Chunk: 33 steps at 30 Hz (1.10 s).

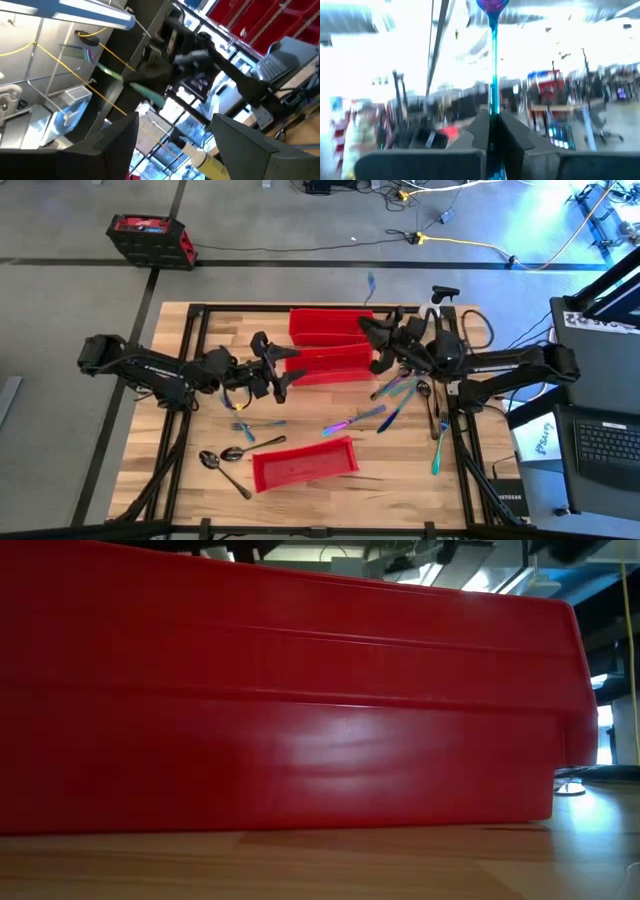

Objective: Sort silverware
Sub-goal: Put the purple fork into the top red bin

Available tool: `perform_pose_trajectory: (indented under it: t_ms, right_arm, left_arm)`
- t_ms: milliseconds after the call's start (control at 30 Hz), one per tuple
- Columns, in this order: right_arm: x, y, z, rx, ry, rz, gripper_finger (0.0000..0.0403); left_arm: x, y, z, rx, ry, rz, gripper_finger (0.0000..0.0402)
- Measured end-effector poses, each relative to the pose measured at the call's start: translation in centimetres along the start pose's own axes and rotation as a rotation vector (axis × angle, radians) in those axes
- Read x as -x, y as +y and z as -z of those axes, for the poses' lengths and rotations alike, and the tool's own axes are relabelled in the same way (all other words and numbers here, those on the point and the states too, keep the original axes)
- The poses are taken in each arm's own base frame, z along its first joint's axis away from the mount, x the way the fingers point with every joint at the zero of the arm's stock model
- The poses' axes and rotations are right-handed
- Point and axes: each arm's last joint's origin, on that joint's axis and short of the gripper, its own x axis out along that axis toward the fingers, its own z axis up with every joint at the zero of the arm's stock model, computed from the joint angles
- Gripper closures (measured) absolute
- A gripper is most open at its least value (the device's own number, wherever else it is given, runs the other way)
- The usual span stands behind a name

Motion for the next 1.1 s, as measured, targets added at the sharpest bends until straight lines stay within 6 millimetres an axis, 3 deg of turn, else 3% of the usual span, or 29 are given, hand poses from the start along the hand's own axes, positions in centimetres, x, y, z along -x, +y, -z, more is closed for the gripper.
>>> perform_pose_trajectory:
  t_ms: [233,367,500,833,1100]
  right_arm:
    - [-2.3,-0.2,2.9,-0.06,-0.121,-0.02,0.0398]
    - [-3.6,0.2,3.3,-0.094,-0.213,-0.04,0.0398]
    - [-4.8,0.4,4.1,-0.116,-0.227,-0.052,0.0398]
    - [-6.6,1.0,4.3,-0.143,-0.249,-0.086,0.0398]
    - [-6.8,0.7,4.5,-0.158,-0.245,-0.091,0.0398]
  left_arm:
    - [-2.1,0.4,1.3,-0.039,-0.007,0.001,0.0162]
    - [-3.5,0.6,2.5,-0.094,0.042,-0.034,0.0162]
    - [-4.3,1.3,3.3,-0.038,0.041,-0.103,0.0162]
    - [-5.1,2.5,3.0,-0.027,-0.019,-0.126,0.0162]
    - [-5.7,3.3,2.6,-0.044,-0.049,-0.141,0.0162]
